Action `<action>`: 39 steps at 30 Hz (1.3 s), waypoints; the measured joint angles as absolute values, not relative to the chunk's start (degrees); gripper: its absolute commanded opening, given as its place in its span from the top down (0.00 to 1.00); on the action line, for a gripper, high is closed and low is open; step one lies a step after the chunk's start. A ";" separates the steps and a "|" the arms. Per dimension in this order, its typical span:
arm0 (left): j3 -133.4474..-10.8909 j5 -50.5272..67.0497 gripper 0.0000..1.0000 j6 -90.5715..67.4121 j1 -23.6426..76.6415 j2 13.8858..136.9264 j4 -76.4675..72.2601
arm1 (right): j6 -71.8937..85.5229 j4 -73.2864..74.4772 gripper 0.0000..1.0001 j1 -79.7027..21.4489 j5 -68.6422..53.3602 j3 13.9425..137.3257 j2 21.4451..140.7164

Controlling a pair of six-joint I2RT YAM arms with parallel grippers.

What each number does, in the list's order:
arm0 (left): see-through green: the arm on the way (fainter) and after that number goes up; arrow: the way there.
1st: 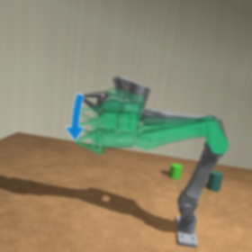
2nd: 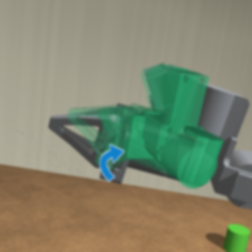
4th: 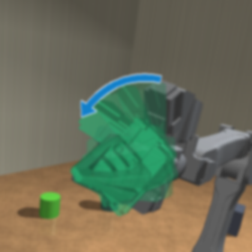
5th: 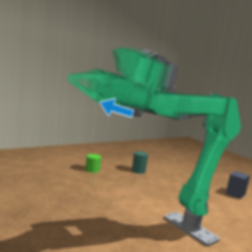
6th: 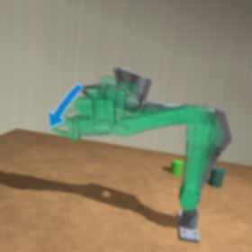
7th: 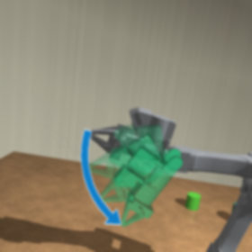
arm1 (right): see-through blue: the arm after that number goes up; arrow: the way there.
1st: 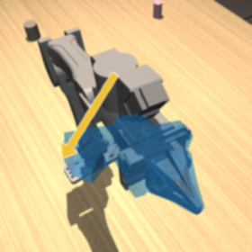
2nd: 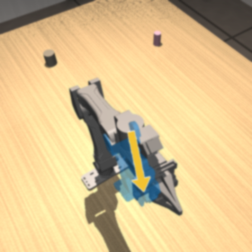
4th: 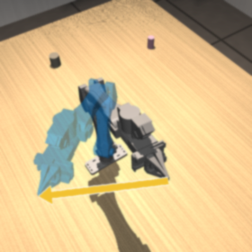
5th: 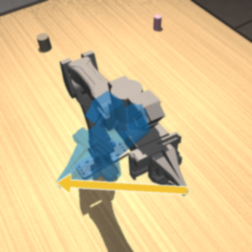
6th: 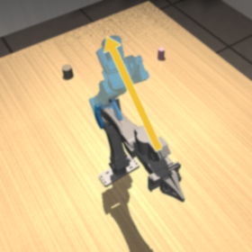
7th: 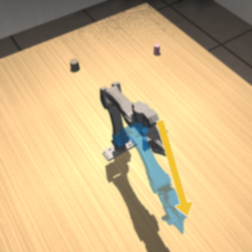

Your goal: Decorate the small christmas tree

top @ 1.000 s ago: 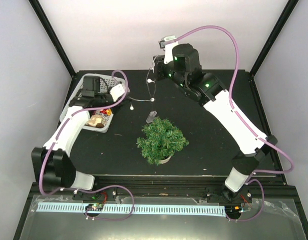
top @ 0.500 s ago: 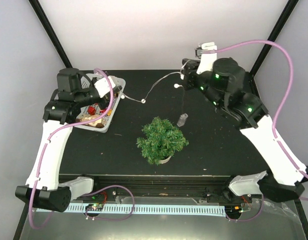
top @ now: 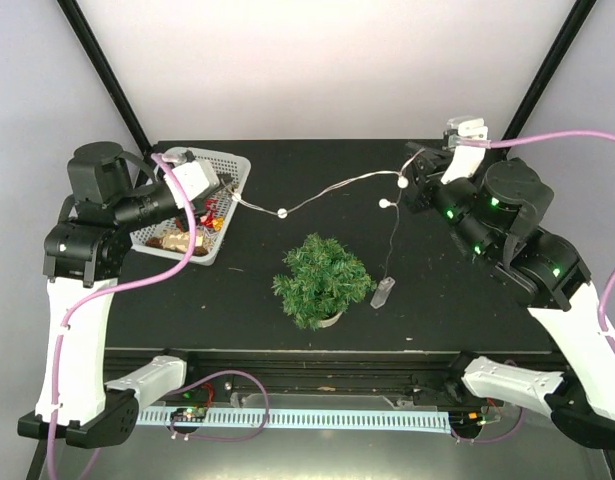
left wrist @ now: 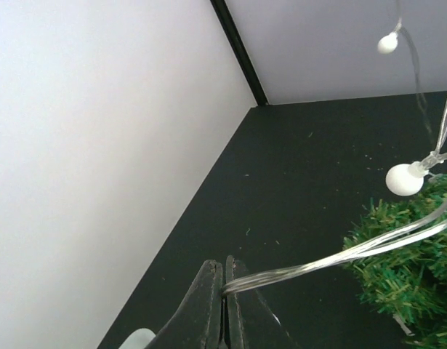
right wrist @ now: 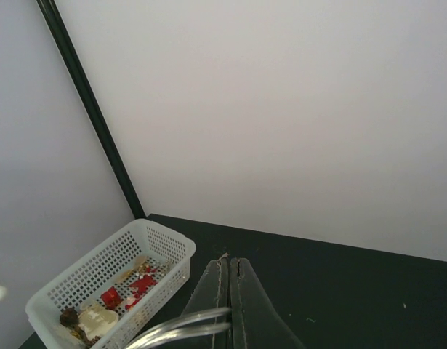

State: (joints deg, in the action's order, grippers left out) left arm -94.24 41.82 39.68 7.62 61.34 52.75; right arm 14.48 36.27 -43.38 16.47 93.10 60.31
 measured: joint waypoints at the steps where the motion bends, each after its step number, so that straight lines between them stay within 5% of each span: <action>1: -94.56 41.89 0.98 39.68 7.66 61.06 53.39 | 14.50 36.25 0.99 -43.35 16.62 92.47 59.86; 39: -96.73 33.19 0.98 37.32 7.07 57.98 55.27 | 22.15 36.14 0.99 -43.35 0.27 85.60 57.98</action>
